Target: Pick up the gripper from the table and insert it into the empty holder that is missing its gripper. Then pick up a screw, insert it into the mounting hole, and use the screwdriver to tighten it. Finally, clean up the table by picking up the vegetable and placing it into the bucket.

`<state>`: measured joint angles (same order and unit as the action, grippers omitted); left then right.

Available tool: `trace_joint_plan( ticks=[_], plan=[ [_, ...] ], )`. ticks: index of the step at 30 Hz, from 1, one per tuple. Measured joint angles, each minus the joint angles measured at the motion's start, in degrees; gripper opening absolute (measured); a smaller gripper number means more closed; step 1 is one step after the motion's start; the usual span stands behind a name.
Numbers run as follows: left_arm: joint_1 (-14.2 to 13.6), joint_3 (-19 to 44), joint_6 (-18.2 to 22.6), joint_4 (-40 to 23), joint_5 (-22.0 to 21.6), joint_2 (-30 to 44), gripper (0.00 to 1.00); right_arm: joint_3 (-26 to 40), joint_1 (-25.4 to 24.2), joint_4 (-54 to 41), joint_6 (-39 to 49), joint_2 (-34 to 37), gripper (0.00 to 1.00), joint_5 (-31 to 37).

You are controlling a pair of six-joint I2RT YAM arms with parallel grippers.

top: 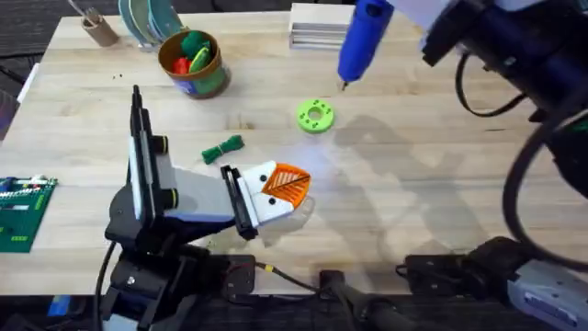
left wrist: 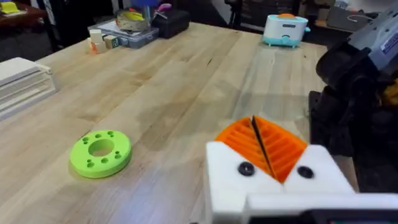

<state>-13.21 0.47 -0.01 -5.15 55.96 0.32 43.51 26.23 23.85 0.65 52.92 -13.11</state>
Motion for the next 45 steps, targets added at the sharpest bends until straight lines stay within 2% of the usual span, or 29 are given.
trace_joint_plan(
  ticks=[6,17,25,32,45],
  plan=[
    [0.0,0.0,0.0,0.0,0.0,0.0,0.012,0.0,5.4,7.7,1.1,1.7,0.075,-1.1],
    [0.0,0.0,0.0,0.0,0.0,0.0,0.012,0.0,15.9,8.3,1.1,4.9,0.072,-9.1],
    [0.0,0.0,0.0,0.0,0.0,0.0,0.012,0.0,17.5,12.9,1.1,6.4,0.071,-13.0],
    [0.0,0.0,0.0,0.0,0.0,0.0,0.012,0.0,21.6,13.4,1.1,7.2,0.069,-14.8],
    [0.0,0.0,0.0,0.0,0.0,0.0,0.012,-0.7,24.0,14.1,1.1,9.1,0.069,-15.2]
  ],
)
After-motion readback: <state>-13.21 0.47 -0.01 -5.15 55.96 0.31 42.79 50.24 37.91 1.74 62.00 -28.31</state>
